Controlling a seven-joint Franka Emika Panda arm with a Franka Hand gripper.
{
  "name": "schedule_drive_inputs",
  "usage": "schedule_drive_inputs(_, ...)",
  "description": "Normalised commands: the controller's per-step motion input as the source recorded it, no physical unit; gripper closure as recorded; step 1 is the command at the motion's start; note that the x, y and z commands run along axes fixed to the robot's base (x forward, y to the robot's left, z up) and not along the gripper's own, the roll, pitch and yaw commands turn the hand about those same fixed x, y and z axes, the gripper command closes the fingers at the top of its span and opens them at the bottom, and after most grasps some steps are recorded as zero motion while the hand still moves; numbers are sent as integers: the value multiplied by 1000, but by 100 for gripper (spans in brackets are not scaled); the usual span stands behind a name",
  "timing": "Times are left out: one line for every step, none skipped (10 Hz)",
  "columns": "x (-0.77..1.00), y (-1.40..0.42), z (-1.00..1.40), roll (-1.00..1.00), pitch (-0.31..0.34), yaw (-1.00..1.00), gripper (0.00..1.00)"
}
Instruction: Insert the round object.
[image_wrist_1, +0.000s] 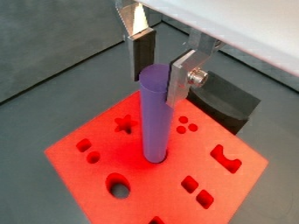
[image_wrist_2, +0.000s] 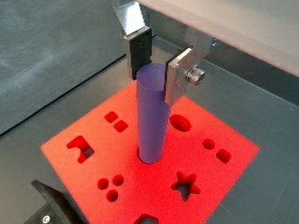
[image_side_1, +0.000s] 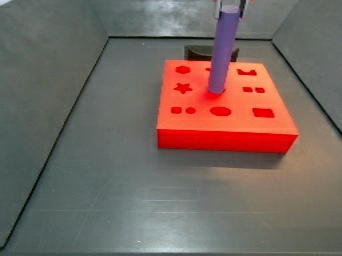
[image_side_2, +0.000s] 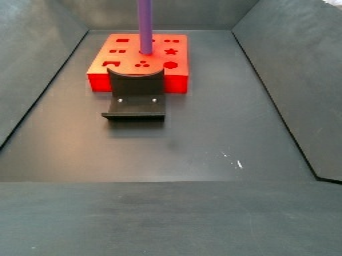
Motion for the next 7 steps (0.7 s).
schedule_drive_inputs(31,0,-43,4,0,0,100)
schedule_drive_inputs(109,9,-463,0,-76,0,100)
schedule_drive_inputs(106,31,-617,24,-100,0,100)
schedule_drive_inputs(29,0,-697,87,-111,0,100)
schedule_drive_inputs(0,0,-786,170,-107,0,100)
schedule_drive_inputs(0,-6,-791,193,-96,0,100)
schedule_drive_inputs(0,-51,-683,147,-90,0,100)
